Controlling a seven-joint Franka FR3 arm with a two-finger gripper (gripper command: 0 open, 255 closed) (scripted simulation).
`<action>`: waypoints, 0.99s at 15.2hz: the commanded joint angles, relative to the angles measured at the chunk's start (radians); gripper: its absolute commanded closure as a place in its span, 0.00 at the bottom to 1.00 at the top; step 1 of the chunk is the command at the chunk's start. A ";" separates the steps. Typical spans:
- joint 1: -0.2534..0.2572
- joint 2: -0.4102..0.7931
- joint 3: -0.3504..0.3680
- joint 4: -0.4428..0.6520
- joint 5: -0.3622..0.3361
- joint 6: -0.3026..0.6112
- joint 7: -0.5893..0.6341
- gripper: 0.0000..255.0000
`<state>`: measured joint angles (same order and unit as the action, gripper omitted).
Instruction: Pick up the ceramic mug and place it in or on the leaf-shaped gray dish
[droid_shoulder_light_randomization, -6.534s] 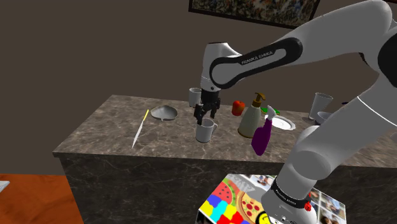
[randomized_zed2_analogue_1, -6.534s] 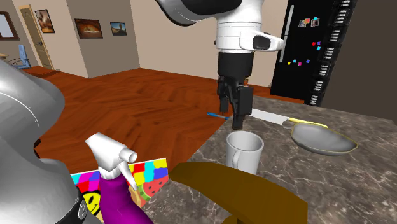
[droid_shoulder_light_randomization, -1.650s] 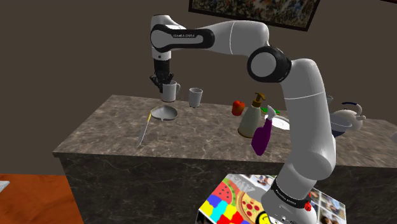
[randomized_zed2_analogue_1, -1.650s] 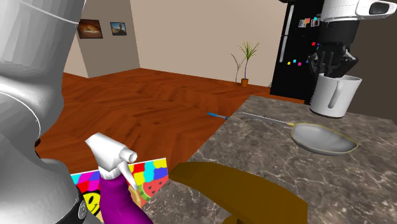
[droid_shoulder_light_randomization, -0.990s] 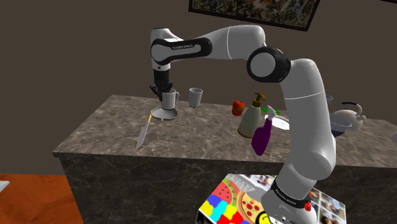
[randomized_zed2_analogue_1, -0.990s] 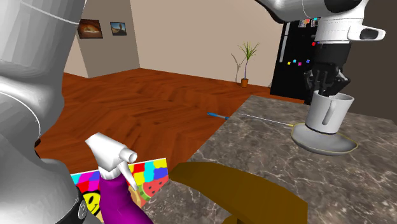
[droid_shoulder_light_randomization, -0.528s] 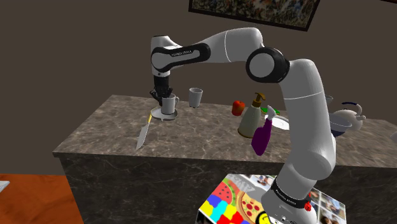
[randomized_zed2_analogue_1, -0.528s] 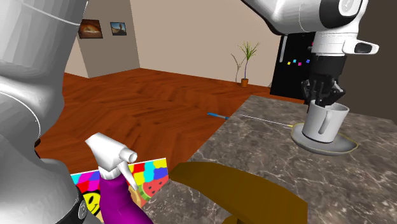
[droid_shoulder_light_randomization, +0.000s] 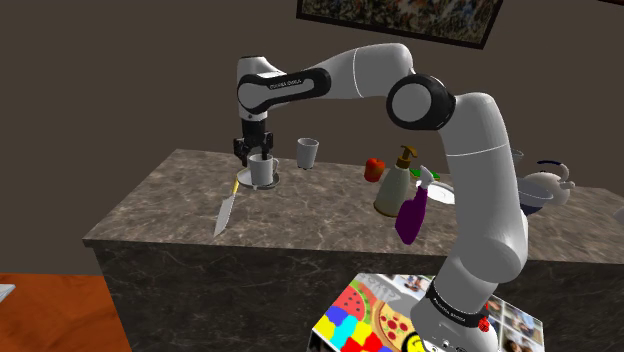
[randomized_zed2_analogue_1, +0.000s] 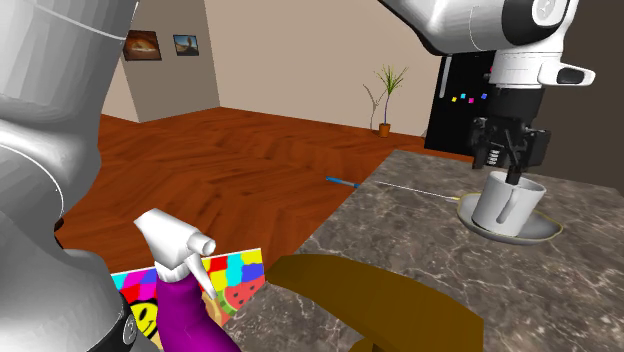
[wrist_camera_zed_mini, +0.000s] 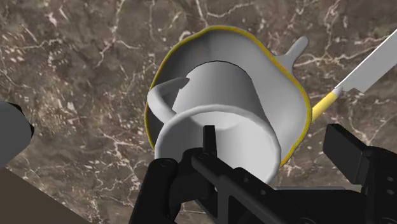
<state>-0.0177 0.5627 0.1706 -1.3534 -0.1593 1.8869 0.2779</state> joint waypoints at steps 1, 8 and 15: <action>0.000 0.000 0.000 0.000 0.000 0.000 0.000 0.00; 0.009 -0.011 0.004 0.110 0.005 -0.121 -0.007 0.00; 0.009 -0.011 0.004 0.110 0.005 -0.121 -0.007 0.00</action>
